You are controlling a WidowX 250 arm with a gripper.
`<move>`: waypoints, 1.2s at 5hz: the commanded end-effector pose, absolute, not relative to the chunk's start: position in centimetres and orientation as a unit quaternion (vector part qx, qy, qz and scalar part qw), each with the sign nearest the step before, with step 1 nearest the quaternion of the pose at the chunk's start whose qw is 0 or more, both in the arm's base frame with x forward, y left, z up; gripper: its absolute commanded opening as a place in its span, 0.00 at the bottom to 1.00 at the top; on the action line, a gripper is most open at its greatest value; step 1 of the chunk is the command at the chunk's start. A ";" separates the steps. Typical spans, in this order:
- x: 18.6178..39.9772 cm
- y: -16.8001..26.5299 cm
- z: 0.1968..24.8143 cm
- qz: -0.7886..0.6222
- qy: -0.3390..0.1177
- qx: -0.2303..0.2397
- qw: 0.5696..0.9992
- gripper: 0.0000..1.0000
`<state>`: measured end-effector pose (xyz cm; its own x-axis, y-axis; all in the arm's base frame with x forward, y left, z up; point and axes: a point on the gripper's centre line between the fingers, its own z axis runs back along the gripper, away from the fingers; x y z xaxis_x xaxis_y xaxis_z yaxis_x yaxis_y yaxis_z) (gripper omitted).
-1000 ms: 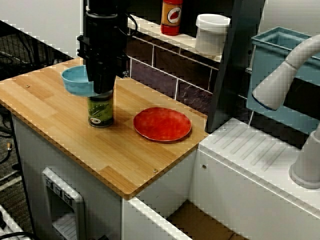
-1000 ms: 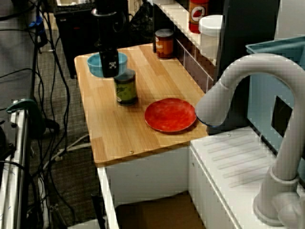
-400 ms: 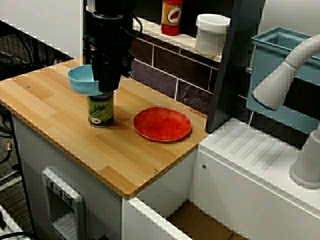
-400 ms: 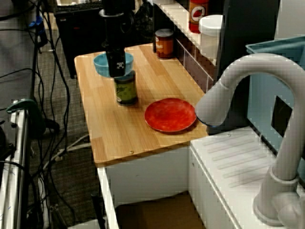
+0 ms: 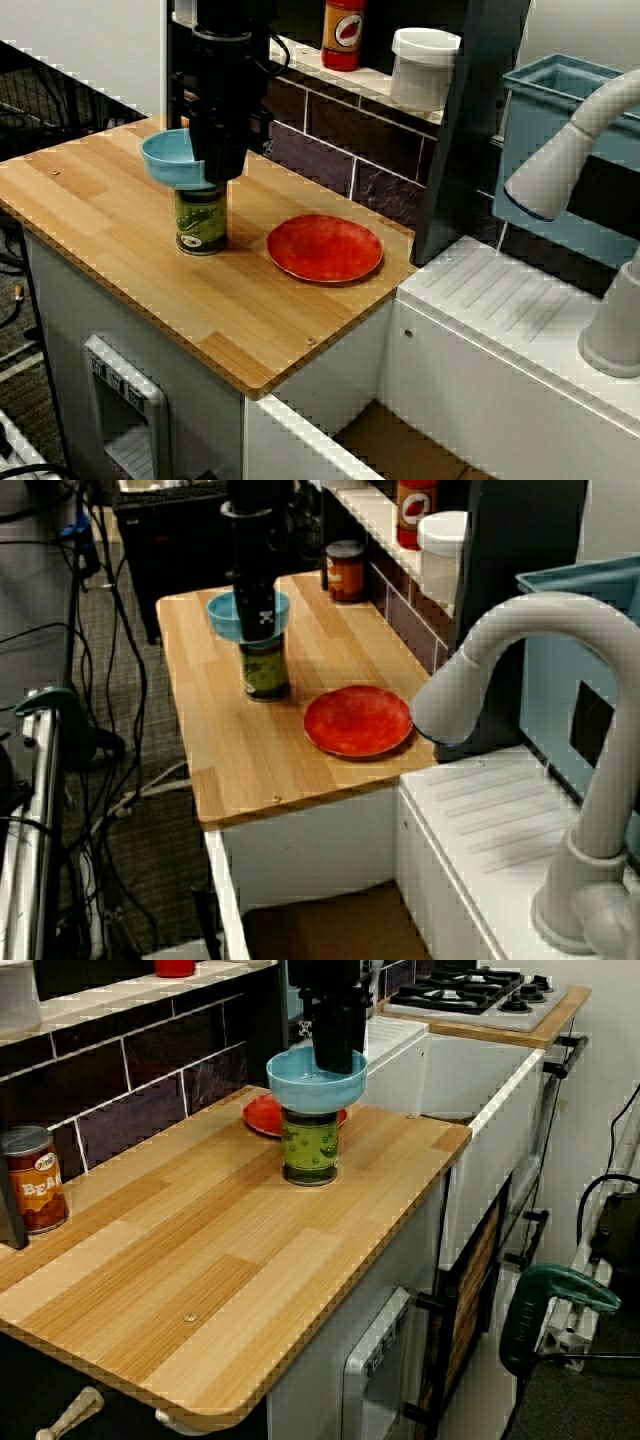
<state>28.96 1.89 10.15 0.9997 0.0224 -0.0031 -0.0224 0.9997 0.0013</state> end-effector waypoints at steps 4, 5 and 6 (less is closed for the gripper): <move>29.9 3.9 11.8 0.043 -0.005 -0.022 0.999 1.00; 30.0 4.1 12.4 0.045 -0.001 -0.029 0.999 1.00; 29.6 4.5 13.3 0.038 0.000 -0.043 0.998 1.00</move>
